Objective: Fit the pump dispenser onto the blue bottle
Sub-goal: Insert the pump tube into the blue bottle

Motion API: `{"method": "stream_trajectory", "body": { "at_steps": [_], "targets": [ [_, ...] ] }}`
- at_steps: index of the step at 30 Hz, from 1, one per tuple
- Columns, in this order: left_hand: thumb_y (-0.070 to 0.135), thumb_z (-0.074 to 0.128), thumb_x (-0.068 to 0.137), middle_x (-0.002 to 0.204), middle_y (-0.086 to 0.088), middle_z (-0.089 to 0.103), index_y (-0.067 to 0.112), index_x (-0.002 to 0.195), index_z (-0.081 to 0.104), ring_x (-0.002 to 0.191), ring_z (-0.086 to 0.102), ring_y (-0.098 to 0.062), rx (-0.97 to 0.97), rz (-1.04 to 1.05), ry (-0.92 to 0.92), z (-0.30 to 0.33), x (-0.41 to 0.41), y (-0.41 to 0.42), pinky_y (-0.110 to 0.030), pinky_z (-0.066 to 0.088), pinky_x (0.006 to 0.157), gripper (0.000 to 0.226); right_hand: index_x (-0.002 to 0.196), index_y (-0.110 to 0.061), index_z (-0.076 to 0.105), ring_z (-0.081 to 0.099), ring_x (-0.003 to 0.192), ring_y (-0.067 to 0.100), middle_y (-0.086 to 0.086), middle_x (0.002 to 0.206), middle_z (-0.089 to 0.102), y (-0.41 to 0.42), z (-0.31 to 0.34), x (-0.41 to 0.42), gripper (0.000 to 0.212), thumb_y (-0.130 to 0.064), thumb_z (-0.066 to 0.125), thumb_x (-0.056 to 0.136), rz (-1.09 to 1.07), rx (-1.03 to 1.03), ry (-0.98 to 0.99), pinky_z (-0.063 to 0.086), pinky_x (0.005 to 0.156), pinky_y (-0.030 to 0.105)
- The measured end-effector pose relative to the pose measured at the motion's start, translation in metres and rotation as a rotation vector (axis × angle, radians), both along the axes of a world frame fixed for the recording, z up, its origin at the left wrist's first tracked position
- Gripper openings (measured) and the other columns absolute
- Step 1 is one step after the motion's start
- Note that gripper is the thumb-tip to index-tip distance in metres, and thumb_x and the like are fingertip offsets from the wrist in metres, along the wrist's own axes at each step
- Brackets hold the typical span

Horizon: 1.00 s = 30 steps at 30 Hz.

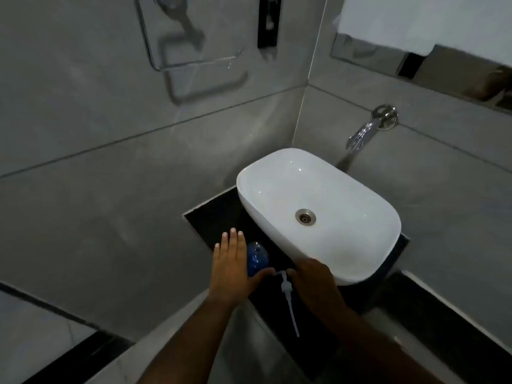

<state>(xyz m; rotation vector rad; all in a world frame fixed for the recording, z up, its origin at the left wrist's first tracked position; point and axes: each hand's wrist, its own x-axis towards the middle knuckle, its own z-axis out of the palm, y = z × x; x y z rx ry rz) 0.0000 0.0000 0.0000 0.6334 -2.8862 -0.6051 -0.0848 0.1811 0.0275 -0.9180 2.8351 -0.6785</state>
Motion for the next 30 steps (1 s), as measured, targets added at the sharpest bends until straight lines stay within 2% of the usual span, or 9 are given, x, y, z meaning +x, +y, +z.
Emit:
{"method": "stream_trajectory", "body": {
  "at_steps": [2,3,8,14,18,20,24,27,30],
  "targets": [
    [0.091,0.03,0.069,0.162,-0.011,0.001,0.011,0.152,0.001,0.148,-0.004,-0.027,0.039,0.002,-0.028,-0.008,-0.003,0.005,-0.047,0.004,0.12,0.119,0.081,-0.018,0.065,0.062,0.078,0.021,0.001,0.079,0.066,0.004,-0.011,0.003,0.019,-0.026,0.052,0.092,0.011,0.006,-0.129,0.045,0.074,0.033],
    [0.09,0.032,0.07,0.162,-0.011,0.002,0.012,0.152,0.002,0.148,-0.002,-0.027,0.03,0.009,-0.034,-0.014,-0.005,0.007,-0.048,0.005,0.12,0.118,0.085,-0.015,0.065,0.062,0.083,0.022,0.005,0.083,0.067,0.005,-0.016,0.006,0.018,-0.026,0.052,0.092,0.0,0.044,-0.205,0.047,0.077,0.035],
    [0.085,0.036,0.073,0.161,-0.01,0.009,0.012,0.152,0.006,0.148,0.002,-0.026,0.073,0.04,0.06,-0.034,-0.017,0.001,-0.047,0.006,0.119,0.111,0.097,-0.007,0.063,0.062,0.095,0.028,0.013,0.098,0.066,-0.001,-0.031,0.009,0.026,-0.032,0.055,0.09,-0.037,0.143,-0.397,0.051,0.084,0.041],
    [0.079,0.051,0.07,0.16,-0.003,0.016,0.017,0.151,0.014,0.147,0.011,-0.019,0.286,0.031,0.173,-0.05,-0.02,-0.009,-0.042,0.014,0.12,0.109,0.116,-0.009,0.058,0.058,0.11,0.03,0.015,0.115,0.063,-0.025,-0.036,-0.002,0.029,-0.026,0.055,0.092,-0.104,0.146,-0.436,0.047,0.094,0.037],
    [0.084,0.055,0.061,0.159,0.003,0.021,0.025,0.152,0.015,0.145,0.021,-0.018,0.424,0.08,0.138,-0.062,-0.022,-0.011,-0.044,0.03,0.115,0.115,0.109,-0.005,0.059,0.059,0.108,0.031,0.017,0.113,0.063,-0.037,-0.048,-0.009,0.03,-0.028,0.056,0.091,-0.188,0.171,-0.412,0.048,0.093,0.039],
    [0.086,0.052,0.061,0.159,0.002,0.023,0.023,0.152,0.016,0.146,0.018,-0.016,0.409,0.08,0.142,-0.069,-0.023,-0.013,-0.044,0.027,0.117,0.116,0.105,-0.003,0.059,0.06,0.106,0.032,0.017,0.11,0.064,-0.041,-0.052,-0.009,0.029,-0.028,0.057,0.09,-0.196,0.187,-0.383,0.048,0.092,0.039],
    [0.089,0.043,0.066,0.161,-0.002,0.013,0.017,0.152,0.011,0.148,0.0,-0.016,0.223,0.022,0.146,-0.072,-0.025,-0.017,-0.041,0.006,0.12,0.117,0.096,-0.009,0.063,0.063,0.094,0.028,0.012,0.099,0.066,-0.044,-0.051,-0.007,0.027,-0.034,0.061,0.085,-0.21,0.184,-0.408,0.054,0.083,0.038],
    [0.09,0.045,0.065,0.162,-0.002,0.009,0.016,0.152,0.01,0.149,-0.001,-0.017,0.197,0.006,0.156,-0.071,-0.029,-0.02,-0.044,0.007,0.121,0.12,0.099,-0.016,0.066,0.064,0.095,0.029,0.012,0.101,0.068,-0.04,-0.05,-0.007,0.02,-0.028,0.058,0.086,-0.163,0.237,-0.414,0.056,0.083,0.041],
    [0.086,0.053,0.065,0.161,-0.004,0.017,0.016,0.147,0.029,0.148,0.004,-0.02,0.218,-0.007,0.202,-0.069,-0.035,-0.019,-0.048,0.014,0.12,0.111,0.095,-0.009,0.066,0.064,0.095,0.03,0.015,0.1,0.068,-0.04,-0.038,-0.006,0.015,-0.016,0.054,0.09,-0.149,0.223,-0.392,0.053,0.084,0.037]
  ]
}}
